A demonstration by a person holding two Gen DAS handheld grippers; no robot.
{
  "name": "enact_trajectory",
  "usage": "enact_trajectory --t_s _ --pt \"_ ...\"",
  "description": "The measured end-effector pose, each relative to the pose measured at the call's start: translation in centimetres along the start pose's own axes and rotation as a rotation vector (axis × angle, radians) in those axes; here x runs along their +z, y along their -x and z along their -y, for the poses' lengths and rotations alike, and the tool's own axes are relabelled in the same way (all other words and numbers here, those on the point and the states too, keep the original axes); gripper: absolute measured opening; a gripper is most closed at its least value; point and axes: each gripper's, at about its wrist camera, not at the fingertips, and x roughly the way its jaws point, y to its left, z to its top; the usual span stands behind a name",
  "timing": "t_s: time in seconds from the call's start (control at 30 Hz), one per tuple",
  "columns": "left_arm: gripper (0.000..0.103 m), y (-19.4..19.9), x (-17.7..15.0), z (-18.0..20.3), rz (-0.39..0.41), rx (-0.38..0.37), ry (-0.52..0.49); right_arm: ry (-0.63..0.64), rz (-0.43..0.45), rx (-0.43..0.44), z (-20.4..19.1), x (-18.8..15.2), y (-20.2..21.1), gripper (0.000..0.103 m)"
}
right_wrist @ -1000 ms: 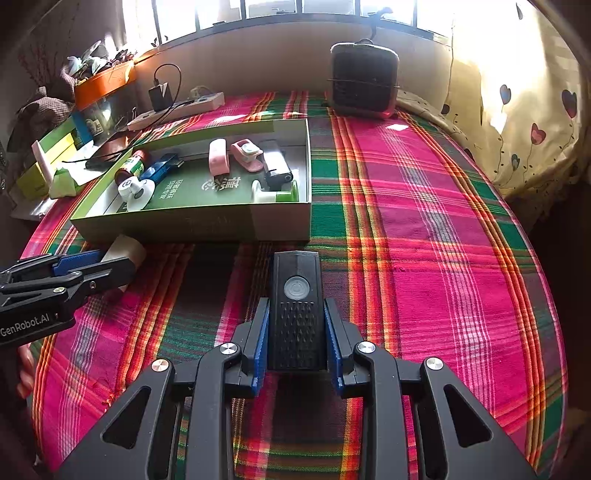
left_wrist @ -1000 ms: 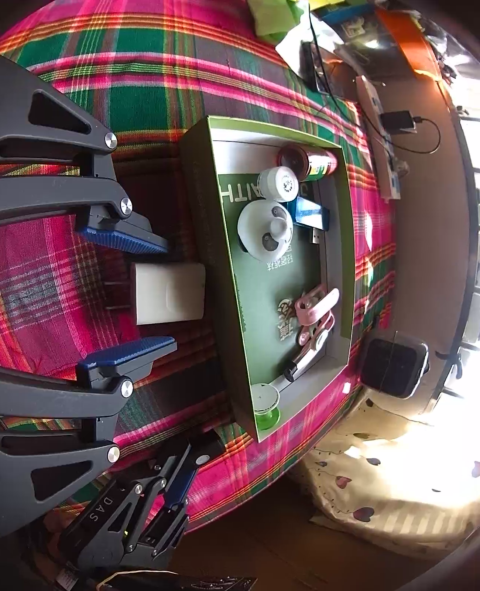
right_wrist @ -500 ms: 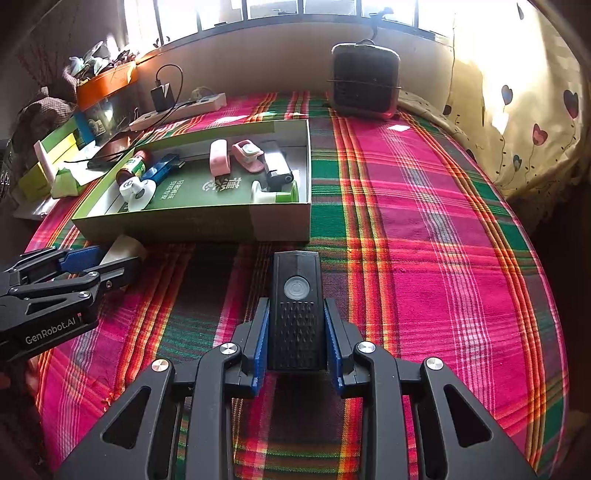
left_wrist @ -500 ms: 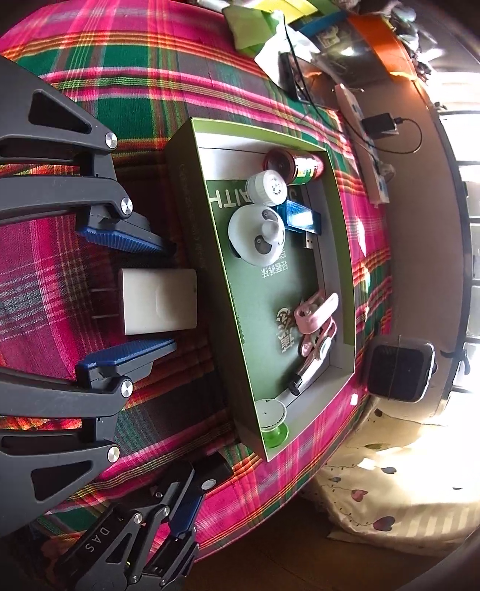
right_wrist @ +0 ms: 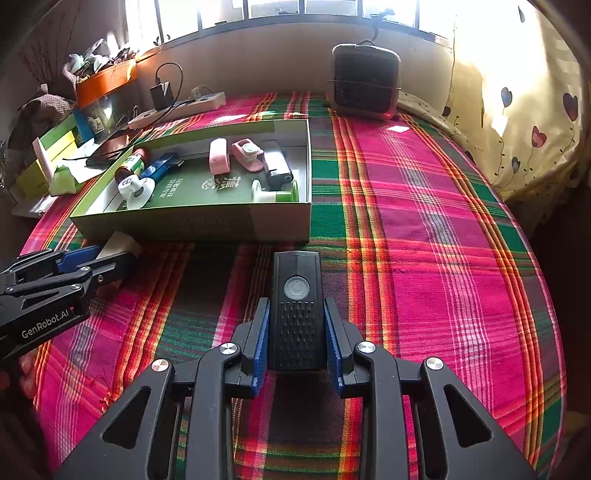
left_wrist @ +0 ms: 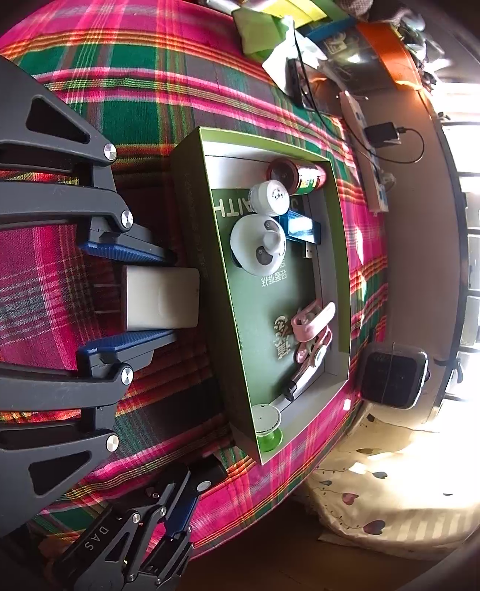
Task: Organize rigid objects
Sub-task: 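Carry the black device into the box with the right tool while the left tool carries the plug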
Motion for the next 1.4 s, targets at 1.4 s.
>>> enact_trajectory --t_s 1.4 --pt "0.032 4.5 0.6 -1.8 0.097 -0.039 0.061 0.064 0.102 0.07 -1.9 2.7 3.3 0.028"
